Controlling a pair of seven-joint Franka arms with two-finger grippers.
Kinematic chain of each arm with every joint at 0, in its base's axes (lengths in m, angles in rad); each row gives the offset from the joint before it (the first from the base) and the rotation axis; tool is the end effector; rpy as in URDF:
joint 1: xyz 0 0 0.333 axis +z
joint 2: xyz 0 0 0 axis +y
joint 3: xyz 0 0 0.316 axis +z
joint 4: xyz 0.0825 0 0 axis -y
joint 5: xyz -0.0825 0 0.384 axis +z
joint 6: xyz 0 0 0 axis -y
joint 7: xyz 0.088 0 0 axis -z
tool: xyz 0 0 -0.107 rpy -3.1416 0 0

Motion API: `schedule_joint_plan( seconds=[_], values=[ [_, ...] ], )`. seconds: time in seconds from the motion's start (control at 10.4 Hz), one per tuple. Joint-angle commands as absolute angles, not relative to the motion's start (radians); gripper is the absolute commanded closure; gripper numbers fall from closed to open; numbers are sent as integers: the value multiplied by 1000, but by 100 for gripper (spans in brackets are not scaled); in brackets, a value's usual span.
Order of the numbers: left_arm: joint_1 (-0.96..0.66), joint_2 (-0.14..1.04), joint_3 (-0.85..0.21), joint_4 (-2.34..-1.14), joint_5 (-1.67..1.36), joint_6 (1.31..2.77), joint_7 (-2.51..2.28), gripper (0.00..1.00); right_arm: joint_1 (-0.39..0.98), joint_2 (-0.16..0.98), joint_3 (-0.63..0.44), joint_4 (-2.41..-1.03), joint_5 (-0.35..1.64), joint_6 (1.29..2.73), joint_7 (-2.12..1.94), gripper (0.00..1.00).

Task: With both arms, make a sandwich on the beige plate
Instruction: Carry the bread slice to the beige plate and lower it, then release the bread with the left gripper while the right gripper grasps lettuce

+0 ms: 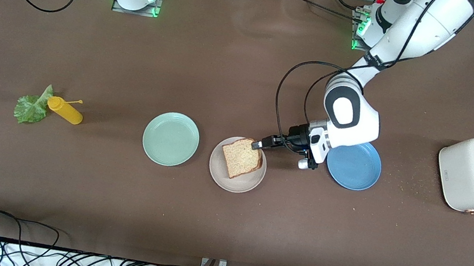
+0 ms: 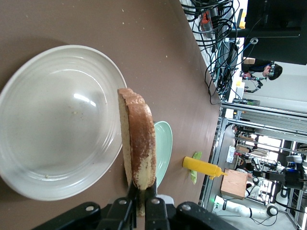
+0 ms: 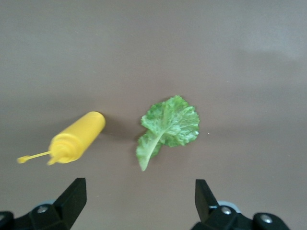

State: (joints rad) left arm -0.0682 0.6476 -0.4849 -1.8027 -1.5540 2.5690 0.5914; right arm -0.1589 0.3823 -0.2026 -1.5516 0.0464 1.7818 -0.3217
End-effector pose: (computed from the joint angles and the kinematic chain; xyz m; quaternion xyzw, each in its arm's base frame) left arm 0.5829 -0.3102 0.2240 0.8351 0.1570 0.0166 0.5269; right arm 0.6175 -0.2122 0.4212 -0.9970 0.0219 0.0731 0.0093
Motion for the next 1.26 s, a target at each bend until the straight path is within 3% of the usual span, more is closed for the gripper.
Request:
schedule_joint_plan(
  seconds=[0.0,0.39,0.58,0.68,0.77,0.87,0.97,1.16],
  values=[
    [-81,696,-485,-1759,-1672,2583,739,100,-175,408,-189,-1612,44,1857,-345,0],
    [-92,744,-483,-1721,-1692,2583,778,100,-175,411,-189,-1848,44,2113,-344,0],
    [-92,764,-480,-1720,-1681,2583,794,100,-175,458,-189,-1878,46,2180,-344,0],
    [-91,768,-476,-1720,-1681,2583,852,78,-175,489,-189,-1876,48,2190,-344,0],
    [-87,769,-459,-1720,-1683,2583,900,40,-176,509,-189,-1876,48,2195,-344,0],
    [-87,765,-431,-1718,-1681,2583,913,10,-178,528,-189,-1872,48,2198,-344,0],
    [-84,762,-428,-1720,-1683,2585,911,0,-178,550,-189,-1871,52,2203,-342,0],
    [-77,743,-419,-1721,-1683,2618,910,0,-187,578,-189,-1870,61,2229,-341,0]
  ],
)
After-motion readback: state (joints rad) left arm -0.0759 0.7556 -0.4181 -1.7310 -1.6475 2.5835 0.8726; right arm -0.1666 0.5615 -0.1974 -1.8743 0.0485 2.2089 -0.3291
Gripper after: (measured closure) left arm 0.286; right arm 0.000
